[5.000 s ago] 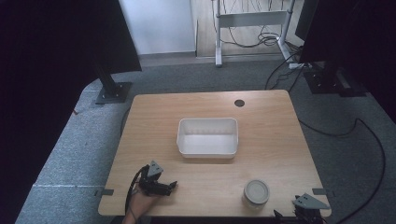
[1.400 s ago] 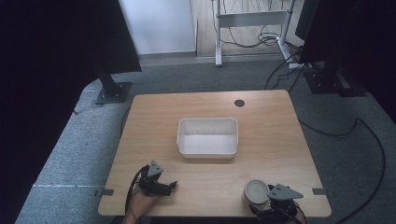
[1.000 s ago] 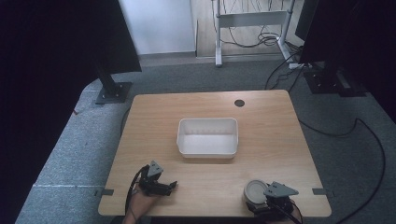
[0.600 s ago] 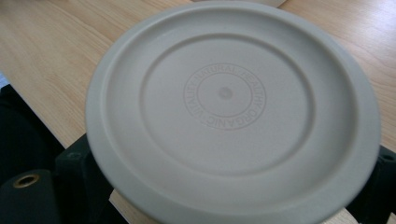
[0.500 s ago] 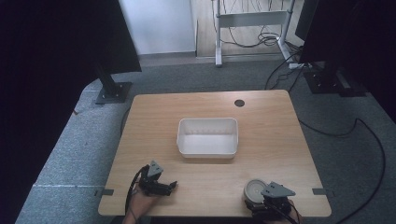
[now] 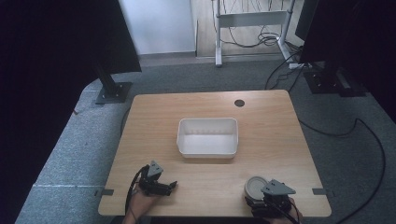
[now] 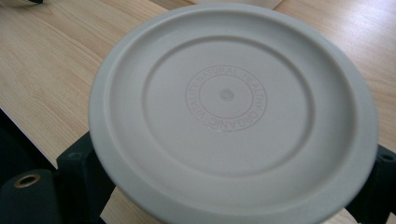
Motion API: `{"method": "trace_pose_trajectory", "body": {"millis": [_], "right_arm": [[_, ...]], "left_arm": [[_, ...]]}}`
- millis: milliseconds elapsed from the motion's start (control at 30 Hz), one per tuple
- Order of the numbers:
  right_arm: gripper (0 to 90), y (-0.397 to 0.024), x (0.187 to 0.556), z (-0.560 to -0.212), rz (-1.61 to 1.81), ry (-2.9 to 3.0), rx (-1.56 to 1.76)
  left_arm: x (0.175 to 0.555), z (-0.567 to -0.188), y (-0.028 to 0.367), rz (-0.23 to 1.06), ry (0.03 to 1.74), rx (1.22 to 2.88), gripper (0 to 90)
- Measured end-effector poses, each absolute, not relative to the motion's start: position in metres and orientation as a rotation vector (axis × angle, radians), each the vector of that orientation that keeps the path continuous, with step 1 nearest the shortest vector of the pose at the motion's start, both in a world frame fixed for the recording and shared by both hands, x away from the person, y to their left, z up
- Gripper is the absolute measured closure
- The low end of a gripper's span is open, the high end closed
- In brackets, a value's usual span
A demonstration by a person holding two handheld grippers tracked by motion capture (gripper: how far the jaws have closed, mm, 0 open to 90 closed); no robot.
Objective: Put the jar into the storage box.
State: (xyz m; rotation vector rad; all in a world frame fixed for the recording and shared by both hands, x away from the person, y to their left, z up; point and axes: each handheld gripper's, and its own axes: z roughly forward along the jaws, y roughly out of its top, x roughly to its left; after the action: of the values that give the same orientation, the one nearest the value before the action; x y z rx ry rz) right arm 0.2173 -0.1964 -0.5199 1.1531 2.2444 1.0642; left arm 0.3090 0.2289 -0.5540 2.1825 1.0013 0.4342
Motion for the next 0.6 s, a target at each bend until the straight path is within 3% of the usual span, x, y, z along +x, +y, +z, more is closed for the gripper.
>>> {"method": "trace_pose_trajectory", "body": {"millis": [600], "right_arm": [[9.0,-0.181,0.235,-0.511,1.081,2.248,1.113]], "left_arm": [[0.309,-0.554,0.229,0.434,1.001,2.183,2.1]]}}
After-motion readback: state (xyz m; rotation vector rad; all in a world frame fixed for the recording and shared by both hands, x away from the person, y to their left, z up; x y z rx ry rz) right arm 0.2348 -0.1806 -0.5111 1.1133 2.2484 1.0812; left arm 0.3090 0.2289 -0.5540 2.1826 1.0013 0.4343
